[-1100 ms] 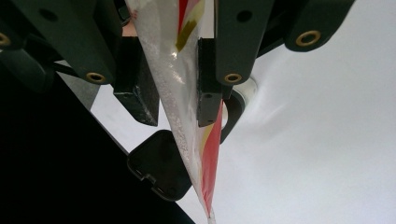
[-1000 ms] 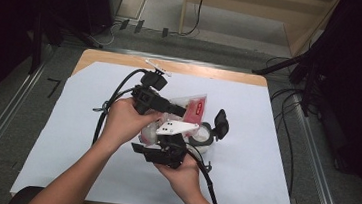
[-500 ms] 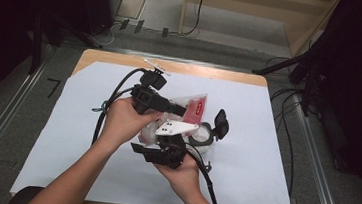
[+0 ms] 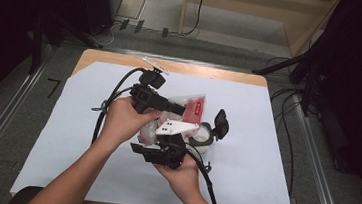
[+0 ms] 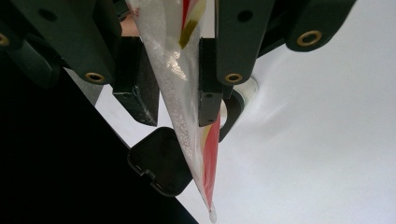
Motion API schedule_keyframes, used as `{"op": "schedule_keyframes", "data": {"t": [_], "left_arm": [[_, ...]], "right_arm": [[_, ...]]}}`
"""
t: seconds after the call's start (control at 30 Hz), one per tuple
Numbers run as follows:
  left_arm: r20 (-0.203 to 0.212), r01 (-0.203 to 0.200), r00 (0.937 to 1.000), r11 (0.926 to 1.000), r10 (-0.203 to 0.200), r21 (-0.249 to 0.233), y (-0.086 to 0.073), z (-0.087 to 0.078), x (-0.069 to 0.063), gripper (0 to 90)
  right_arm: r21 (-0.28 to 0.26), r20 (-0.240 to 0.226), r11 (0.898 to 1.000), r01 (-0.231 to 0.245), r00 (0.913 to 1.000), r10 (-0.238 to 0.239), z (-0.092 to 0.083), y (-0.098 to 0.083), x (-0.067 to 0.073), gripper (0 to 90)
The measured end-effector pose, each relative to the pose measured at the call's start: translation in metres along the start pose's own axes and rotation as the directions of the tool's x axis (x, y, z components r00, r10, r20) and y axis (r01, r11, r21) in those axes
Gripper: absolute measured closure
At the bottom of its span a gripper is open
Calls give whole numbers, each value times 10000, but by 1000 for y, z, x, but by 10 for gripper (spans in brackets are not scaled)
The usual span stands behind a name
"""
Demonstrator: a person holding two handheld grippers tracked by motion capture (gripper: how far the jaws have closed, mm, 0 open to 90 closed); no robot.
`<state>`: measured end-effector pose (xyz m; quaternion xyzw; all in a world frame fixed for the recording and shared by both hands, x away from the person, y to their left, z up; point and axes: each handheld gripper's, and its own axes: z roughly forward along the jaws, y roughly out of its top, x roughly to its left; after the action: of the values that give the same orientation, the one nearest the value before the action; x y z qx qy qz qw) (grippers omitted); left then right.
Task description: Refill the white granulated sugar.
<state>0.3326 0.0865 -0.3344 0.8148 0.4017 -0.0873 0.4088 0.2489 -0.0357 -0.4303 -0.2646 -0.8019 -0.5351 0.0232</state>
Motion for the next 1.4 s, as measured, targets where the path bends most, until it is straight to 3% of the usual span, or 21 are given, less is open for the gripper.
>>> {"op": "schedule_keyframes", "data": {"t": [0.4, 1.4], "left_arm": [[-126, -112, 9999, 9999, 112, -19, 1, 4, -2, 696], [-336, -242, 9991, 9997, 240, -34, 0, 6, -6, 702]], "right_arm": [[104, 58, 9994, -335, 9994, 335, -1, 2, 0, 636], [125, 109, 9995, -284, 9995, 283, -1, 1, 0, 636]]}}
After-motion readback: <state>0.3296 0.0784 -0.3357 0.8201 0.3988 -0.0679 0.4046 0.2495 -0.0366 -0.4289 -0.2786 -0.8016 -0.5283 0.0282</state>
